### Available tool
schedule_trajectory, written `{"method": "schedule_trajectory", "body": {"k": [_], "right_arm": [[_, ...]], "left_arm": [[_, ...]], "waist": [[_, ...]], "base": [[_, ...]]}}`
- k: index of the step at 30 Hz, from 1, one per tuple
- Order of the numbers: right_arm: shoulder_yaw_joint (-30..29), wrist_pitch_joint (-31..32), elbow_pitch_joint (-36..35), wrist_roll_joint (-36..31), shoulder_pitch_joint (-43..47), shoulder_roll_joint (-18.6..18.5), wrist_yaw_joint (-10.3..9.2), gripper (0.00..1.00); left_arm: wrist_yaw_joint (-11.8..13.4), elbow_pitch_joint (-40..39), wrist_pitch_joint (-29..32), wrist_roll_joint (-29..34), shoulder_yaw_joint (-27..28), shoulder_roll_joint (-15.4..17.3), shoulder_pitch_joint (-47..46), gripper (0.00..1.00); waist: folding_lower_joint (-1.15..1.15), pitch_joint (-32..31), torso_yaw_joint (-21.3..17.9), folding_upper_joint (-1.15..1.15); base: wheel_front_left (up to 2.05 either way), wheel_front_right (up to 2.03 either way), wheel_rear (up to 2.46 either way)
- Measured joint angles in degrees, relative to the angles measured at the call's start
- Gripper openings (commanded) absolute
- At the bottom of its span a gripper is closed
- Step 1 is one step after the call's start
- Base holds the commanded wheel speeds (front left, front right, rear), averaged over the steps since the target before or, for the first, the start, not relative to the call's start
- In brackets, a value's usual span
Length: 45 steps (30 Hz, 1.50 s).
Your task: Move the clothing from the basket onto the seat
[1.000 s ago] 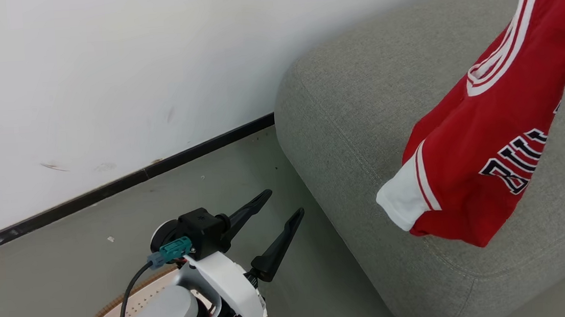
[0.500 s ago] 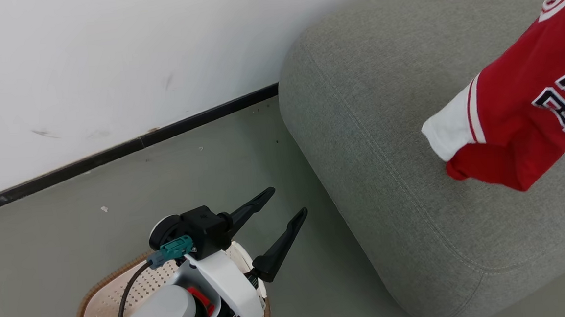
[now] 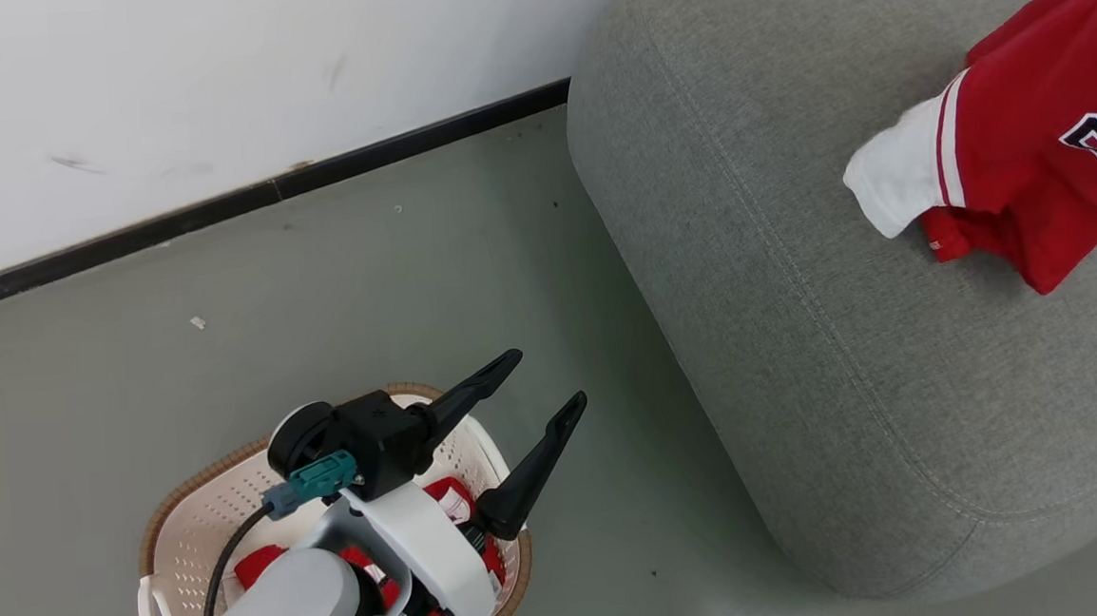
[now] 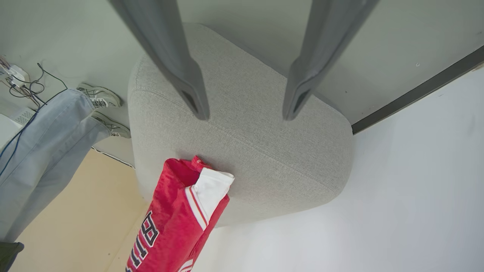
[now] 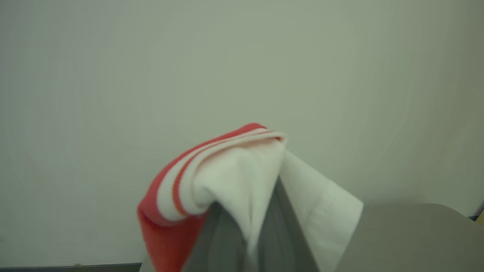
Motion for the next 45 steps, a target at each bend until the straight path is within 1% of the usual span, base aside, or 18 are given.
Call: {"method": "schedule_trajectory", "body": {"k": [9,14,22,27,31,39,42,43,44,45], "right_arm": [[1.56,-0.16,6.11,0.56,0.56,1.34,0.00,0.00],[2.81,-0.16,10.06,0.53,3.21,1.58,0.00,0.00],[3.25,-0.07,14.91,0.67,5.19,1.79,0.00,0.00],[4.67,0.70,17.91,1.00,7.22,2.60,0.00,0.00],[6.84,2.38,19.59,0.94,7.33,4.49,0.00,0.00],[9.87,5.60,22.50,0.35,7.73,4.47,0.01,0.00],[10.39,8.09,24.54,0.36,7.87,4.23,0.01,0.00],[10.70,9.54,25.59,0.37,8.16,4.05,0.01,0.16],[11.41,10.90,26.28,0.37,8.57,3.78,0.01,0.37],[11.66,11.57,27.10,0.47,8.96,3.71,0.00,0.47]], "left_arm": [[0.00,-2.57,0.92,0.27,0.60,0.90,-0.45,1.00],[0.00,-3.44,1.23,0.49,0.98,1.78,-1.73,1.00],[-0.08,-4.41,1.44,0.51,1.46,2.23,-3.08,1.00],[-0.22,-4.49,1.44,0.51,1.45,2.35,-4.30,1.00],[-0.34,-4.45,1.43,0.51,1.60,2.77,-4.32,1.00],[-0.51,-4.17,1.29,0.49,1.60,2.90,-4.35,1.00],[-0.52,-4.00,1.01,0.47,1.62,2.89,-4.35,1.00],[-0.52,-3.93,1.00,0.43,1.60,2.86,-4.35,1.00],[-0.52,-3.83,0.79,0.43,1.60,2.85,-4.35,1.00],[-0.52,-3.71,0.67,0.42,1.62,2.85,-4.35,1.00]], "waist": [[0.00,4.21,1.41,0.00],[0.00,6.23,2.02,0.00],[0.00,8.69,2.82,0.00],[0.00,9.66,3.42,0.00],[0.00,9.78,3.60,0.00],[0.00,9.39,3.91,0.00],[0.00,9.13,3.94,0.00],[0.00,9.02,3.94,0.00],[0.00,8.91,3.94,0.00],[0.00,8.80,3.92,0.00]], "base": [[0.00,0.00,0.00],[0.00,0.00,0.00],[0.00,0.00,0.00],[0.00,0.00,0.00],[0.00,0.00,0.00],[0.00,0.00,0.00],[0.00,0.00,0.00],[0.00,0.00,0.00],[0.00,0.00,0.00],[0.00,0.00,0.00]]}}
